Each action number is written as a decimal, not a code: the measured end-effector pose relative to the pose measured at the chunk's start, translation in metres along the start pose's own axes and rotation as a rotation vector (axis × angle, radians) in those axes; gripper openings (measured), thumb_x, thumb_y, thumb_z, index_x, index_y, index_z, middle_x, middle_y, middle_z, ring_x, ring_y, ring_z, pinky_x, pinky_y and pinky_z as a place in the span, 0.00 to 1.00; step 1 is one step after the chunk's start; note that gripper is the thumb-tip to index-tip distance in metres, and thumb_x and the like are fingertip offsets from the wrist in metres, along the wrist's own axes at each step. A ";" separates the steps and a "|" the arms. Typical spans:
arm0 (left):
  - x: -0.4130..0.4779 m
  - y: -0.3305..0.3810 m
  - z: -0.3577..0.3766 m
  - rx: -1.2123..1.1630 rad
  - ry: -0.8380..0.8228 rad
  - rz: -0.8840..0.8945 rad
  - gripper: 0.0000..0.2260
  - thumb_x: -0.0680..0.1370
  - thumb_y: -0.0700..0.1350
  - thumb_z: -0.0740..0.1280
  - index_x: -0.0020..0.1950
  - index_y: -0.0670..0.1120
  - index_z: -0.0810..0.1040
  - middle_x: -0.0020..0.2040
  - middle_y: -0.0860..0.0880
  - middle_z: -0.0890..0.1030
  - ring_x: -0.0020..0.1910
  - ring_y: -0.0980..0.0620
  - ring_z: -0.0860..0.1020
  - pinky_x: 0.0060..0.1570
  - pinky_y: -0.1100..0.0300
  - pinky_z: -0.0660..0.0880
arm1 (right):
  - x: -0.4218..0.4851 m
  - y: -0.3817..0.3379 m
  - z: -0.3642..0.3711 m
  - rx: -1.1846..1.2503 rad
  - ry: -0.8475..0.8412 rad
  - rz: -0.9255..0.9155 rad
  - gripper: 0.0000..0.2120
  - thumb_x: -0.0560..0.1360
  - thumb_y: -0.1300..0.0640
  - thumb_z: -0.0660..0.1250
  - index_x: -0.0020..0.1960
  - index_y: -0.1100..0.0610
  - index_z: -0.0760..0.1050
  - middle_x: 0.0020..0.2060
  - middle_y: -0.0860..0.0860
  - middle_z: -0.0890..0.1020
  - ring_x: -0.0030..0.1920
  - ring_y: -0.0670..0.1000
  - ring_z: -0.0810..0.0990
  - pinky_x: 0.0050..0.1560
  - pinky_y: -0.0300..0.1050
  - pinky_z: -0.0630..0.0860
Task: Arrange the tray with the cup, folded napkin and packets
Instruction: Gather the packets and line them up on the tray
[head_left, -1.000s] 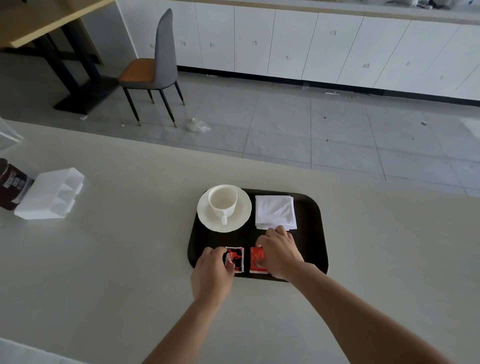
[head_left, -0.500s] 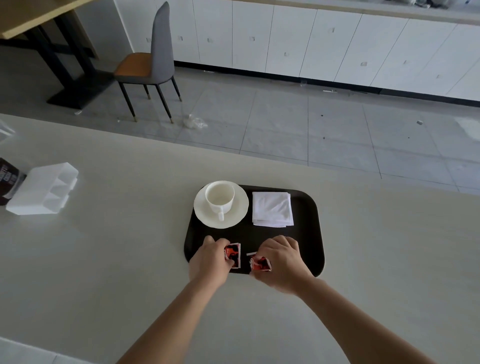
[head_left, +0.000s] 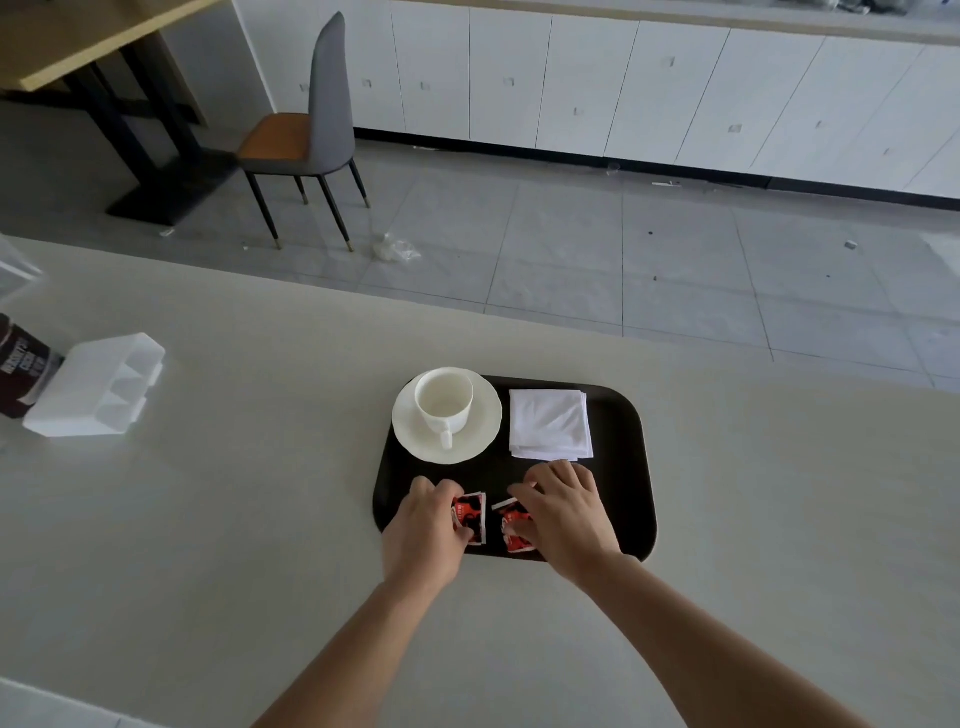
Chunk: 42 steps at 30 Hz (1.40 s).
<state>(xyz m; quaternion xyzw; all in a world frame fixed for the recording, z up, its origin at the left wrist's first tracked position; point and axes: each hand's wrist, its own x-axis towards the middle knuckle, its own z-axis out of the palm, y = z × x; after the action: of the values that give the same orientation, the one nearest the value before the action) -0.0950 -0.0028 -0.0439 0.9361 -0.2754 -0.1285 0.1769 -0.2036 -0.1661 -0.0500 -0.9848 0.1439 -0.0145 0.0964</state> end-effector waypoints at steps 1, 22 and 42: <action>0.000 0.001 0.000 -0.006 0.002 -0.004 0.17 0.70 0.50 0.74 0.56 0.55 0.74 0.49 0.54 0.70 0.48 0.52 0.77 0.36 0.59 0.70 | 0.001 0.000 0.000 0.007 0.005 0.030 0.20 0.71 0.39 0.71 0.58 0.47 0.80 0.52 0.47 0.79 0.58 0.53 0.74 0.64 0.53 0.69; 0.018 -0.006 -0.008 -0.327 -0.105 -0.067 0.11 0.72 0.41 0.73 0.46 0.54 0.76 0.40 0.55 0.79 0.38 0.57 0.77 0.37 0.61 0.73 | -0.043 0.037 -0.011 0.387 0.325 0.464 0.06 0.73 0.61 0.73 0.50 0.55 0.82 0.49 0.47 0.82 0.54 0.50 0.71 0.50 0.44 0.74; 0.006 0.039 0.014 -0.327 0.031 -0.070 0.16 0.73 0.46 0.73 0.60 0.49 0.79 0.47 0.51 0.79 0.44 0.54 0.78 0.45 0.63 0.72 | -0.046 0.032 0.002 0.307 0.161 0.502 0.14 0.75 0.48 0.70 0.59 0.51 0.80 0.48 0.46 0.81 0.52 0.52 0.73 0.55 0.48 0.72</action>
<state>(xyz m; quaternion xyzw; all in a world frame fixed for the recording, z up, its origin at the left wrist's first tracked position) -0.1132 -0.0405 -0.0415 0.9057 -0.2155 -0.1634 0.3266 -0.2564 -0.1826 -0.0579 -0.8879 0.3862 -0.0899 0.2331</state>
